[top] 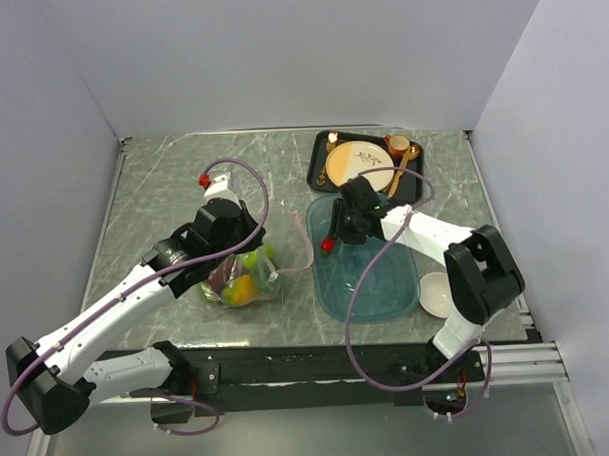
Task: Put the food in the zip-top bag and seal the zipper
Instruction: Pick up the fake vegetable from the bin.
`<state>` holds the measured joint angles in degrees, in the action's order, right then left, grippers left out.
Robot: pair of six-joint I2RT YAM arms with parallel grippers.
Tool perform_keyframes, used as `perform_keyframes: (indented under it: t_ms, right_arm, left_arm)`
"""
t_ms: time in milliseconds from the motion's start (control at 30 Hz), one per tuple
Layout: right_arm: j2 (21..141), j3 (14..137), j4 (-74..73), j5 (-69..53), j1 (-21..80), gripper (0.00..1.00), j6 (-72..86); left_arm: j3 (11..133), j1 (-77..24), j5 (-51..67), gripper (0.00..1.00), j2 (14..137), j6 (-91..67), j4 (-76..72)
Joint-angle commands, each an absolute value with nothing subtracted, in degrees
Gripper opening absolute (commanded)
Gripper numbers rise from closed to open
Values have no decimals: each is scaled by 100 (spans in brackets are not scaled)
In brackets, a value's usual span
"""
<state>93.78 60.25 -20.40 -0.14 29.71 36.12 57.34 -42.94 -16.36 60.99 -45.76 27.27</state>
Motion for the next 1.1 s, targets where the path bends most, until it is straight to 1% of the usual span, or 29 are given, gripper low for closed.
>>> perform_keyframes:
  t_ms: [0,200,433,500,533,633,700,733,767,900,933,1000,1067]
  right_arm:
    - [9799,6477,-1951,18,2927,55,3560]
    - [10142,6618,-1898,35,2944,57,3551]
    - [10371,6618,-1933,79,2936,56,3401]
    - [10362,6583,-1907,70,2936,51,3393]
    - [10301,6513,-1899,62,2936,45,3401]
    - [10108,6329,-1837,62,2936,35,3401]
    - [10011,6241,-1846,62,2936,31,3410]
    - [9880,6153,-1854,62,2944,26,3428]
    - [9801,6100,-1872,70,2936,23,3419]
    - [9221,5714,-2021,123,2944,15,3419]
    - [8906,5652,-2082,149,2944,11,3410]
    - [8536,5451,-2232,185,2944,10,3401]
    - [7904,5318,-2302,62,2944,9,3288]
  left_arm:
    - [5722,-4298,-1705,1,6038,-4605,2646]
    - [5687,-4298,-1705,1,6064,-4553,2602]
    - [5722,-4298,-1766,1,6082,-4500,2672]
    - [5660,-4298,-1775,1,6038,-4526,2646]
    - [5643,-4298,-1767,1,6021,-4544,2619]
    - [5607,-4298,-1723,1,6020,-4570,2584]
    - [5625,-4298,-1688,1,6064,-4553,2558]
    - [5634,-4298,-1679,1,6082,-4544,2566]
    - [5669,-4298,-1661,1,6108,-4535,2575]
    - [5713,-4298,-1644,1,6144,-4500,2584]
    - [5713,-4298,-1644,1,6126,-4517,2575]
    - [5678,-4298,-1608,1,6117,-4535,2549]
    - [5652,-4289,-1591,1,6100,-4561,2523]
